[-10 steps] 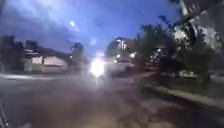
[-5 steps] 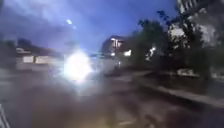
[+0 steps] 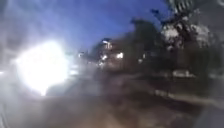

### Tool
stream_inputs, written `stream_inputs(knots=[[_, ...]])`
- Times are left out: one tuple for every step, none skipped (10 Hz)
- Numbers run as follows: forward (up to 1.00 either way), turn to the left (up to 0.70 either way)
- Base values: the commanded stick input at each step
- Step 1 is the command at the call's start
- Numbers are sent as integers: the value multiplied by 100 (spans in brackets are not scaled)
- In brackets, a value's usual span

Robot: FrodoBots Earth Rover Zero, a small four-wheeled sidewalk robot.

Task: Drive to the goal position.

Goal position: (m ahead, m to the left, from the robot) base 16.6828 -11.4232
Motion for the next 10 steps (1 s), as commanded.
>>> stream_inputs(knots=[[70, 0], [70, 0], [70, 0], [70, 0], [70, 0], [70, 0], [70, 0], [70, 0], [70, 0], [70, -20]])
